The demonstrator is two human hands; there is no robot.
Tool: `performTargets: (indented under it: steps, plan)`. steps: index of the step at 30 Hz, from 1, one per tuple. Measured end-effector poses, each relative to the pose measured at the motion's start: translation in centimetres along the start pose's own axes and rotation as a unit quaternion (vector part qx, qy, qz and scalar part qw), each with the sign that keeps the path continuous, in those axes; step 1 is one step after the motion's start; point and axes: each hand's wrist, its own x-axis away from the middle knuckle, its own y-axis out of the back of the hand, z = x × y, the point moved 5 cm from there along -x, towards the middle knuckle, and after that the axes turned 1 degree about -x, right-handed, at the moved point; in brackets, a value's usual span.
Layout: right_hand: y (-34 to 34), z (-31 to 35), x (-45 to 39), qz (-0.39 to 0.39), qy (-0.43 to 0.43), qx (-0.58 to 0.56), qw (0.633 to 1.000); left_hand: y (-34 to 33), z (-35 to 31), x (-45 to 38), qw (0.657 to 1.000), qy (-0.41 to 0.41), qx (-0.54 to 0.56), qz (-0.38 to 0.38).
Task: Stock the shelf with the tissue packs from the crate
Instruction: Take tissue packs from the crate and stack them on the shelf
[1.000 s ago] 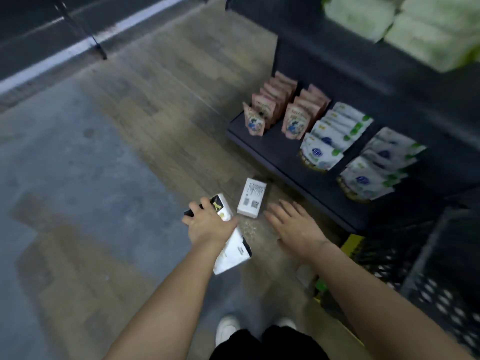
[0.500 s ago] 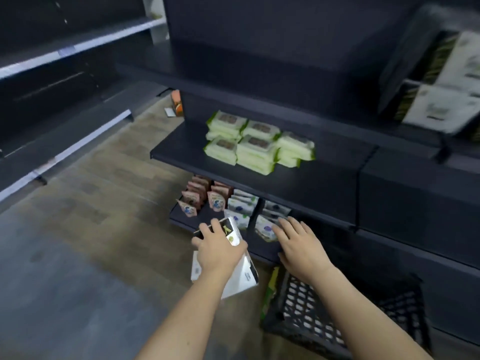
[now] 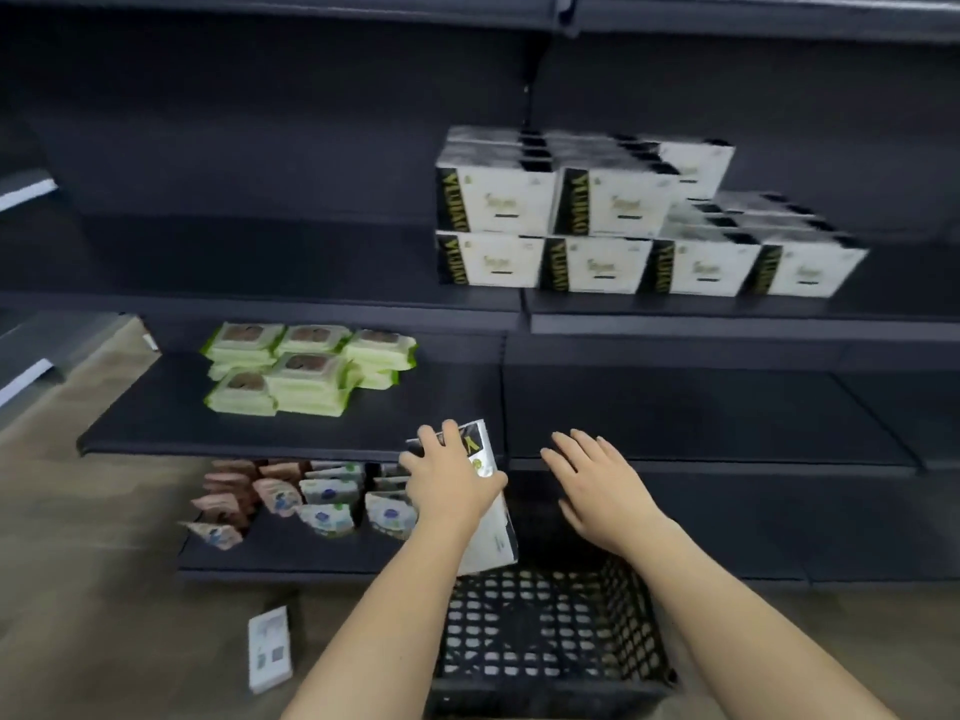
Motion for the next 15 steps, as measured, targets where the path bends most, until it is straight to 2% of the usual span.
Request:
performTargets:
  steps: [7, 15]
  plan:
    - [2.1, -13.6, 5.3, -0.022, -0.080, 0.037, 0.996, -0.8, -14.7, 1.9, 0.994, -0.101, -0.019, -0.035]
    - [3.4, -21.3, 6.4, -0.026, -0.105, 0.059, 0.992, -0.2, -24.6, 1.3, 0.982, -0.171, -0.048, -0.069]
